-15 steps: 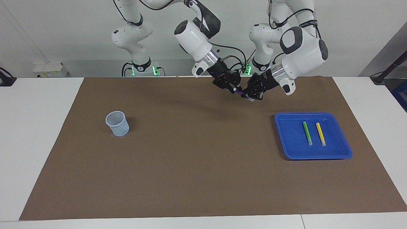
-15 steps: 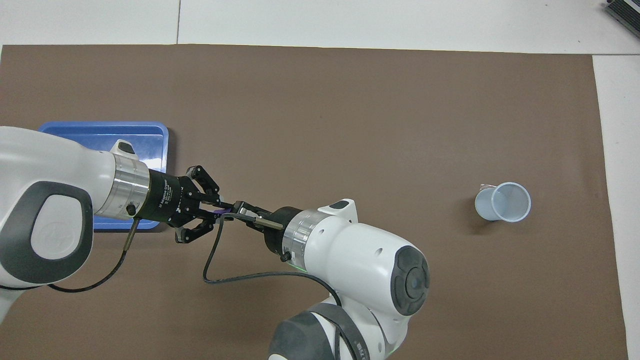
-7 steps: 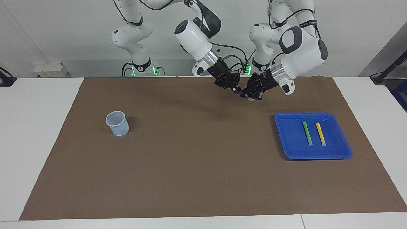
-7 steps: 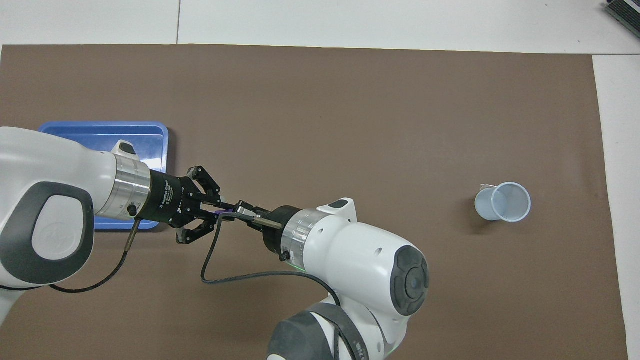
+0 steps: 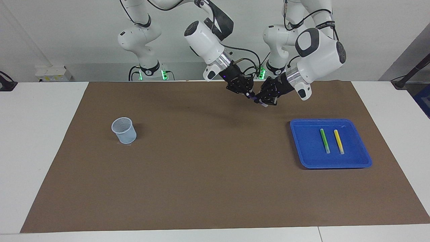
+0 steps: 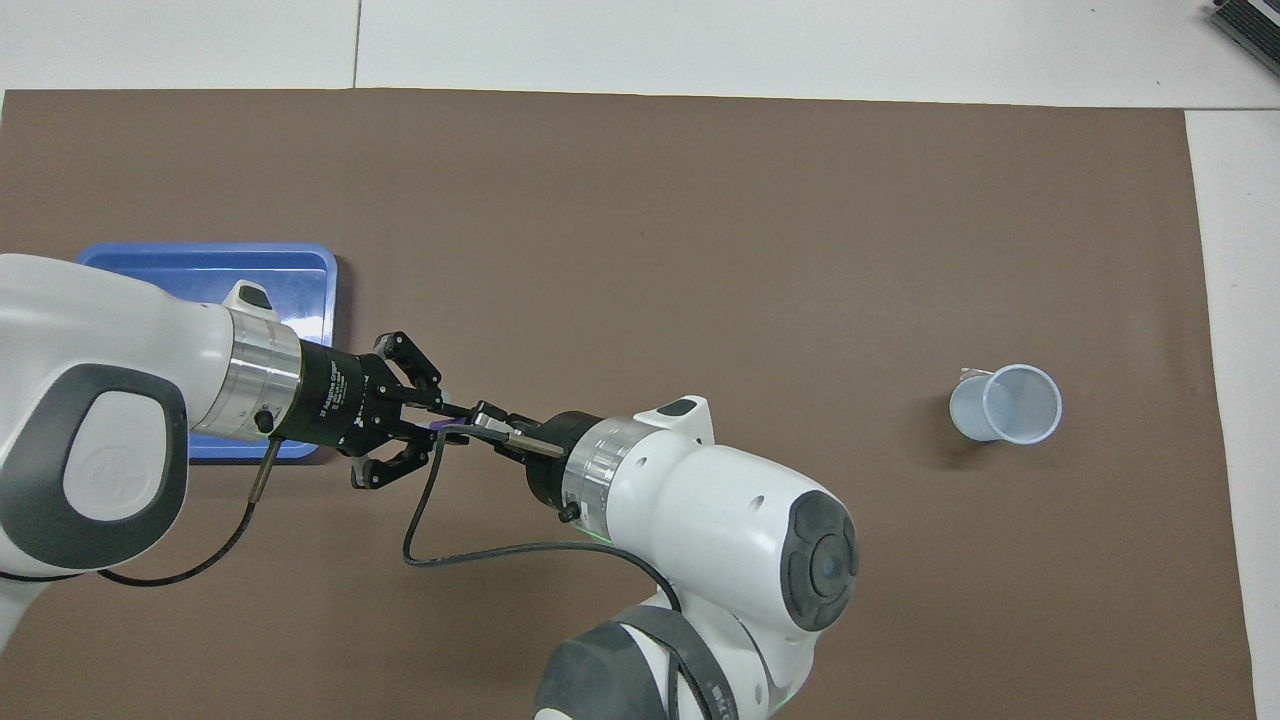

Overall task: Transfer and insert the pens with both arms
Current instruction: 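Carry the purple pen into the white cup with the right gripper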

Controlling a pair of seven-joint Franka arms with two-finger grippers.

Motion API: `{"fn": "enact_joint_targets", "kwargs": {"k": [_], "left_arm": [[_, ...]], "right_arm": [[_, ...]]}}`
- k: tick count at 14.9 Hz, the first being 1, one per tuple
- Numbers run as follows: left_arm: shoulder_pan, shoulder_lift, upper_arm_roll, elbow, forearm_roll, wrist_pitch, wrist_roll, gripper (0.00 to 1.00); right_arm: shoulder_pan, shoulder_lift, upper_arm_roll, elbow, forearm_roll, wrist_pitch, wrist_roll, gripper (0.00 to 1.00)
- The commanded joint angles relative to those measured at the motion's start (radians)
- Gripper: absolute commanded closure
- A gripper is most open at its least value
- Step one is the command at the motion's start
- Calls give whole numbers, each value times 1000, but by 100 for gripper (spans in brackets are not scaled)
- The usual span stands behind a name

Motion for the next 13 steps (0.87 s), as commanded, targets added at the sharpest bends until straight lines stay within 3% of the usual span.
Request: {"fn": "enact_joint_targets", "kwargs": {"k": [1, 3, 5, 6, 7, 10, 13], "left_arm": [[-16, -42, 14, -28, -12, -12, -4, 47], [-16, -51, 14, -28, -11, -14, -5, 47], [-16, -59, 14, -29, -9, -11, -1, 40], [-15, -62, 14, -32, -8, -9, 13, 42], [-15, -74, 14, -37, -8, -14, 92, 53], [4, -97, 19, -60, 9, -14, 223, 53], [34, -97, 19, -60, 122, -28, 381, 51]], "right_arm": [[-15, 12, 6, 8, 13, -3, -17, 100], [-44, 11, 6, 7, 9, -38, -85, 100], [-85, 8, 4, 8, 9, -100, -177, 100], [-102, 8, 4, 10, 9, -118, -222, 100], [-116, 8, 3, 10, 8, -140, -259, 100], [-168, 0, 1, 16, -102, -232, -346, 100], [-257, -12, 1, 57, -190, -389, -433, 100]]}}
